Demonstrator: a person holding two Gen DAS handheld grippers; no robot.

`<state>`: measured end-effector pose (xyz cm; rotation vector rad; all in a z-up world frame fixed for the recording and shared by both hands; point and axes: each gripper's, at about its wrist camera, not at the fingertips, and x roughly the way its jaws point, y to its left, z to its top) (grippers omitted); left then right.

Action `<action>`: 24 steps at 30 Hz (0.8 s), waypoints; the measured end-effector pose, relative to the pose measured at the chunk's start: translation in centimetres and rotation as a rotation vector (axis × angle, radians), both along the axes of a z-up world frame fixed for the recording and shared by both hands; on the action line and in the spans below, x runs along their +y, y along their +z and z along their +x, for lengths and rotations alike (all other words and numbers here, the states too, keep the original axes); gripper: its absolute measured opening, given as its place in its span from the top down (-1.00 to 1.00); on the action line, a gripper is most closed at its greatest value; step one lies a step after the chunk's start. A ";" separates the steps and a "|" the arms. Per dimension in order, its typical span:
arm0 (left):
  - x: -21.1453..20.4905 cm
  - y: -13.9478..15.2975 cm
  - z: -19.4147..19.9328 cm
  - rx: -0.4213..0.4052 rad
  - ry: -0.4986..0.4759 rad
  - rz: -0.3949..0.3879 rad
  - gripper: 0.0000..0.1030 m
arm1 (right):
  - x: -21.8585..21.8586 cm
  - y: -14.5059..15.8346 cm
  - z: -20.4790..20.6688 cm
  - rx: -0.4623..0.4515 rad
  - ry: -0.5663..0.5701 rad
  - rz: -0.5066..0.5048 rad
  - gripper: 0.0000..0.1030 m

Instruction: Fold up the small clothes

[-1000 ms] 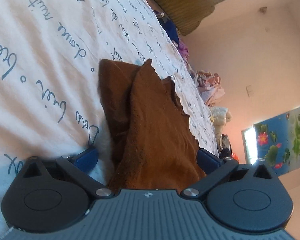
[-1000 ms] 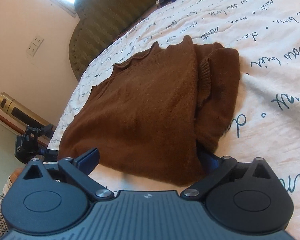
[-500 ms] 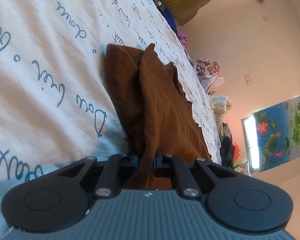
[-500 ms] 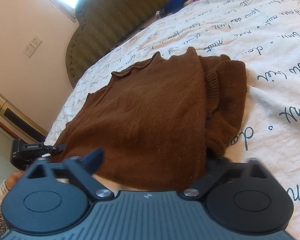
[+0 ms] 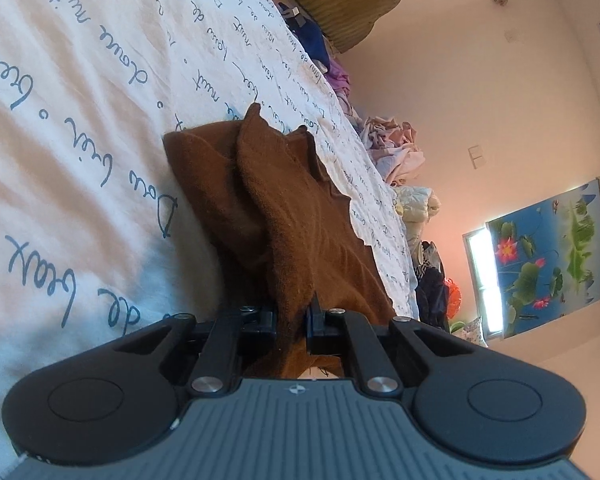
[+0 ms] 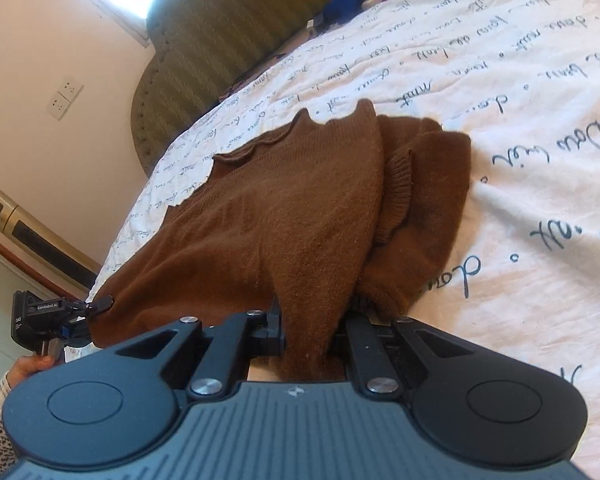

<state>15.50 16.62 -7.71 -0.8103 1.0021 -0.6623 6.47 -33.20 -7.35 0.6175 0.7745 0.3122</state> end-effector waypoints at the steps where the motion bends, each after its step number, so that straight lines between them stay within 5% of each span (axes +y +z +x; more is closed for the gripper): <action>1: 0.2 0.2 -0.3 0.001 -0.001 0.002 0.76 | -0.1 0.3 -0.2 -0.003 0.011 0.000 0.83; 9: 1.2 0.5 -3.6 0.040 -0.013 -0.020 0.76 | -0.7 1.7 -2.4 -0.006 0.096 -0.001 0.83; 12: 2.4 -1.0 -3.9 0.094 0.014 0.023 0.65 | -0.9 0.6 -2.9 0.042 0.145 -0.035 0.76; 13: 2.7 -1.3 -3.9 0.095 0.026 0.093 0.51 | -0.6 -0.1 -2.9 0.070 0.135 -0.089 0.72; 15: 3.6 -1.1 -4.3 0.099 0.055 0.106 0.25 | -0.4 -0.7 -3.4 0.111 0.151 -0.126 0.17; 16: 3.9 -0.2 -4.7 0.079 0.067 0.122 -0.25 | -0.4 -0.2 -4.2 0.092 0.159 -0.128 -0.03; 17: 4.1 1.1 -5.2 0.045 0.084 0.162 -0.56 | -0.3 0.6 -5.0 0.078 0.158 -0.152 -0.60; 18: 4.1 2.7 -5.8 0.000 0.100 0.190 -1.00 | 0.0 1.9 -6.2 0.042 0.156 -0.214 -0.85; 21: 3.0 6.2 -7.5 -0.119 0.095 0.126 -1.00 | 1.2 5.6 -7.8 -0.115 0.156 -0.325 -0.84; 24: -1.2 6.4 -7.6 -0.163 0.070 0.054 -1.00 | 3.2 7.1 -5.9 -0.225 0.111 -0.415 -0.84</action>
